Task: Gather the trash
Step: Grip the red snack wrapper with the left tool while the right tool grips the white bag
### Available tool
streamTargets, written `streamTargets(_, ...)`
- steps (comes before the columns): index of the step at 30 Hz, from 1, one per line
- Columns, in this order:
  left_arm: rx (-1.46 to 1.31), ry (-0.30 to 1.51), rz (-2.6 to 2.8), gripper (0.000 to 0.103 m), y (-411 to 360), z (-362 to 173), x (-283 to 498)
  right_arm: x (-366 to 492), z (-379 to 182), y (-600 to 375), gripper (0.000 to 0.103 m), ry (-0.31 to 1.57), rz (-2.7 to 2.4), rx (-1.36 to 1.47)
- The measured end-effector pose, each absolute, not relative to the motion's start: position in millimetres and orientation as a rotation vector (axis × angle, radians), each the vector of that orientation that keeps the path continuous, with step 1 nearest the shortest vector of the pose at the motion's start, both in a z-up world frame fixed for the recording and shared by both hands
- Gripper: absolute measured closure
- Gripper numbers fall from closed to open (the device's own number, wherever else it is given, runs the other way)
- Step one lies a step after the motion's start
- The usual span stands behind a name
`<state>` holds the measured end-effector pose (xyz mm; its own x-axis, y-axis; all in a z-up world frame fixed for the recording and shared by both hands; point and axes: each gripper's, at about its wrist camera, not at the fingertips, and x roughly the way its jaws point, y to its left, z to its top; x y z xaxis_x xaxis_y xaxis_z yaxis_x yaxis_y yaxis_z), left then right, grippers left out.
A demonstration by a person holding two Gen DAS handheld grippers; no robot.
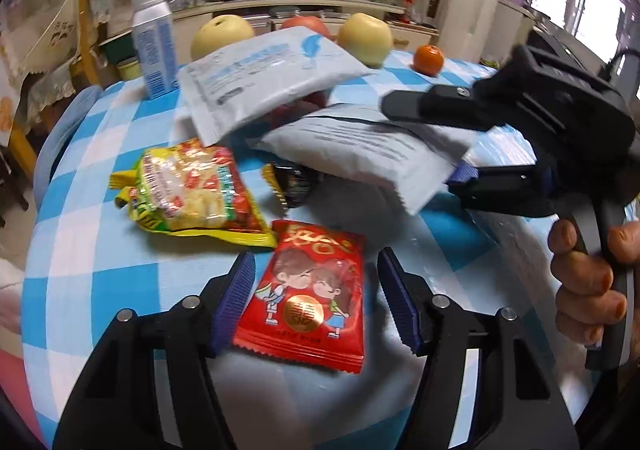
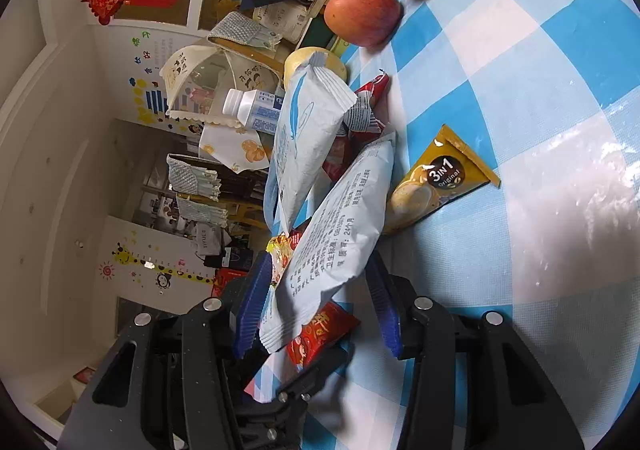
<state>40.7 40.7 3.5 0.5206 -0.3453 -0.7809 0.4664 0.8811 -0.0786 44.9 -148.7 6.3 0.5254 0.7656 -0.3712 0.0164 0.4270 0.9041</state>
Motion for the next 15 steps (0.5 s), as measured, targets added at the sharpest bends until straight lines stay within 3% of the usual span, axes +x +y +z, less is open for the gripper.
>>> streamTargets(5, 0.134, 0.898, -0.473, 0.052, 43, 4, 40, 47, 8, -146, 0.051, 0.910, 0.584, 1.008)
streamTargets(8, 0.112, 0.899, -0.459, 0.054, 44, 4, 38, 47, 11, -146, 0.066, 0.901, 0.559, 0.961)
streamTargets(15, 0.078, 0.905, -0.430, 0.058, 46, 5, 37, 45, 11, -160, 0.079, 0.875, 0.533, 0.993)
